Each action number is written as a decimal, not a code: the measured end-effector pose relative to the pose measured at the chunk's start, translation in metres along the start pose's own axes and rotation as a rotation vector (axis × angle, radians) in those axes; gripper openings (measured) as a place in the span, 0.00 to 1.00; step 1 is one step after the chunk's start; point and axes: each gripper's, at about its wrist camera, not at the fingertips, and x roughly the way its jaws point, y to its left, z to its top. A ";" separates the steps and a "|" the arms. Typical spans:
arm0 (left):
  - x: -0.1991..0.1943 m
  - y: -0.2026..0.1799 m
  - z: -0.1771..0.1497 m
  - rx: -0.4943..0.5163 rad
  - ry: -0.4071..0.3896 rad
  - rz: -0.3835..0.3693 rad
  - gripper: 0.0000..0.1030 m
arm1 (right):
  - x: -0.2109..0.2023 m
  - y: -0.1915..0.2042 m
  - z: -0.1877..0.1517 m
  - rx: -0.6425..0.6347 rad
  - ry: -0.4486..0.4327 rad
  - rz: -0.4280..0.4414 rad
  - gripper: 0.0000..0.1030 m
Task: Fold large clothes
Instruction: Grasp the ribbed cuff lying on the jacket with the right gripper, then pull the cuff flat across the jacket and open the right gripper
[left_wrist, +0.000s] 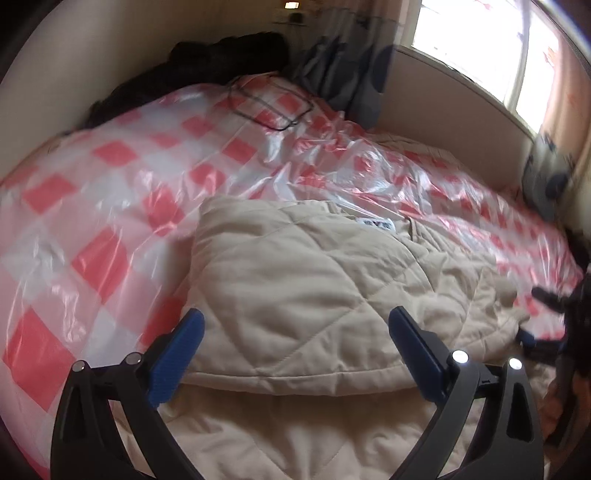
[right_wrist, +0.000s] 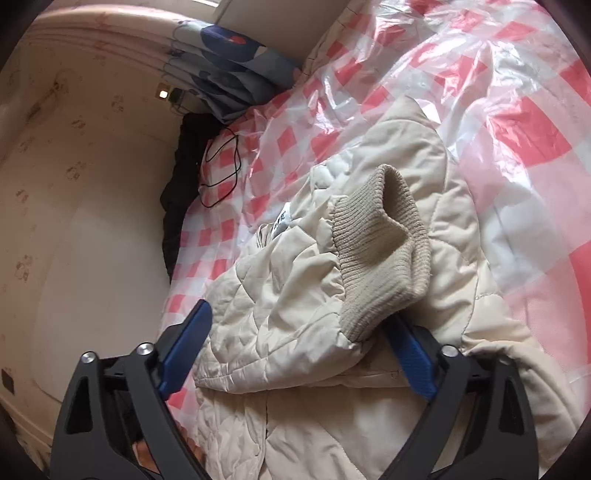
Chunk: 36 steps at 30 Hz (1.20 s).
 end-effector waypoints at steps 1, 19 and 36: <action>-0.001 0.006 0.001 -0.028 0.002 -0.006 0.93 | -0.001 0.001 0.000 -0.011 -0.001 -0.012 0.77; -0.022 0.024 0.041 -0.107 -0.080 -0.046 0.93 | -0.043 0.078 0.006 -0.301 -0.203 -0.138 0.21; 0.030 0.022 0.027 -0.057 0.046 0.006 0.93 | -0.006 0.089 0.003 -0.482 -0.193 -0.338 0.68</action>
